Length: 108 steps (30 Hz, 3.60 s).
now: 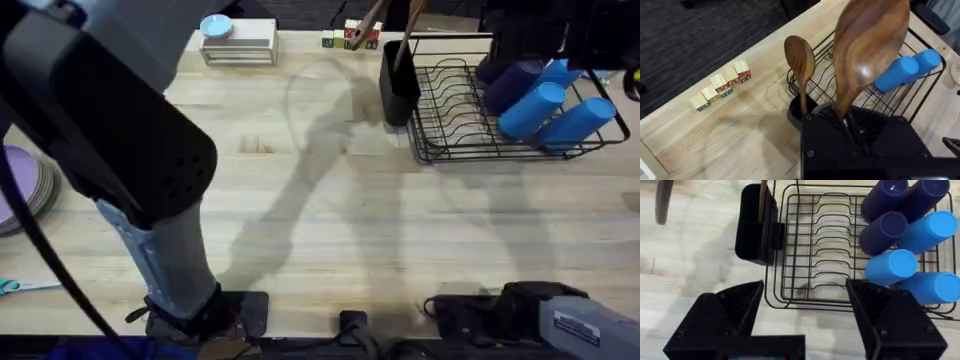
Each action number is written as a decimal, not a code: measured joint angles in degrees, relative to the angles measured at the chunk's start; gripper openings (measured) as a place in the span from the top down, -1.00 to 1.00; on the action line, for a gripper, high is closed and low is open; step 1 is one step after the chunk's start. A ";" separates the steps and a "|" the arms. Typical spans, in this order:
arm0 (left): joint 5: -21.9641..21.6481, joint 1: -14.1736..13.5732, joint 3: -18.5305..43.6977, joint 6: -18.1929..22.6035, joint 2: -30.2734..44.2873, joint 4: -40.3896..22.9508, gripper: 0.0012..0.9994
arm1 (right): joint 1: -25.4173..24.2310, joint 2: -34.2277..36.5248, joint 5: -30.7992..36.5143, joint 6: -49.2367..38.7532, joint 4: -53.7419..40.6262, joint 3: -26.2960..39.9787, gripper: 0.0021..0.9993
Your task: Pick up the spoon on the table one by one and put them onto the rack
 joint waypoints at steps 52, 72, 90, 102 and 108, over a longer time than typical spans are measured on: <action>16.16 -0.91 -21.77 -0.13 -0.95 27.16 0.92 | 0.00 0.00 0.00 -0.02 0.00 0.00 -0.99; 19.56 -0.41 -35.19 0.14 -10.73 44.80 0.92 | 0.00 0.02 0.00 -0.04 -0.11 0.02 -0.99; 19.80 -3.54 -44.56 -2.30 -10.71 57.80 0.92 | 0.00 0.02 0.00 -0.17 -0.13 0.02 -0.99; 19.09 -3.56 -48.85 -7.82 -10.22 67.30 0.92 | 0.00 0.00 0.00 -0.18 -0.13 0.02 -0.99; 17.88 -3.56 -48.85 -8.81 -9.06 66.20 0.92 | 0.00 0.01 0.00 -0.20 -0.14 0.02 -0.99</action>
